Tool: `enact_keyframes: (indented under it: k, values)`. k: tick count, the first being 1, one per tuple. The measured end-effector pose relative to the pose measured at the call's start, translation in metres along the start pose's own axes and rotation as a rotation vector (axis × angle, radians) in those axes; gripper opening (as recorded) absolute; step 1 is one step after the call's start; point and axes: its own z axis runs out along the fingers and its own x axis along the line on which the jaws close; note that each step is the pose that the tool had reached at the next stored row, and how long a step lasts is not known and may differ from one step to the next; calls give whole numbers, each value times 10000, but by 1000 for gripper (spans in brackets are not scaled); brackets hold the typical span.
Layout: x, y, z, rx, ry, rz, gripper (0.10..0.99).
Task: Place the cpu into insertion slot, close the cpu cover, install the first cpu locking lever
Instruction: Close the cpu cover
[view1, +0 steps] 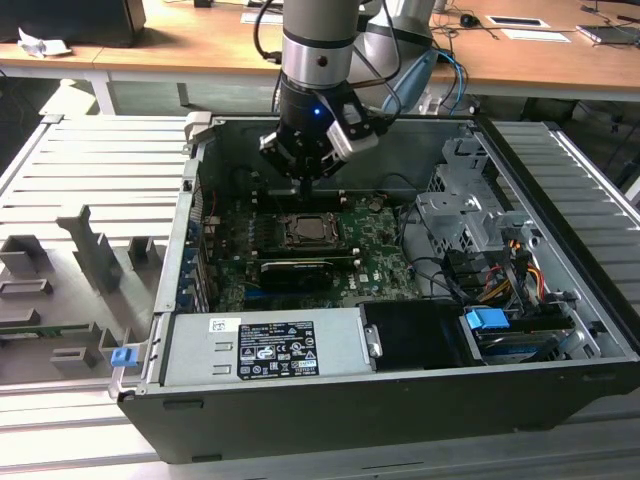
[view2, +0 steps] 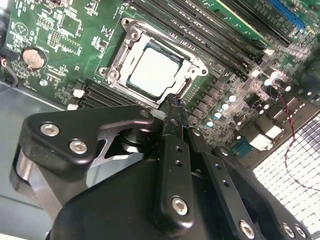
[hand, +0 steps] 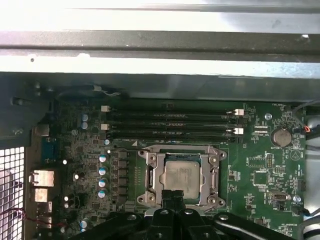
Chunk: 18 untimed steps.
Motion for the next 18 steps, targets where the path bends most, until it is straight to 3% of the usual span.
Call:
enact_keyframes:
  k: [12, 14, 16, 18]
  values:
    - [0, 0, 0, 20, 19, -911, 106]
    - [0, 0, 0, 28, 25, -1257, 106]
    - [43, 2, 8, 53, -149, -1455, 106]
    - [63, 2, 23, 58, -198, -1429, 106]
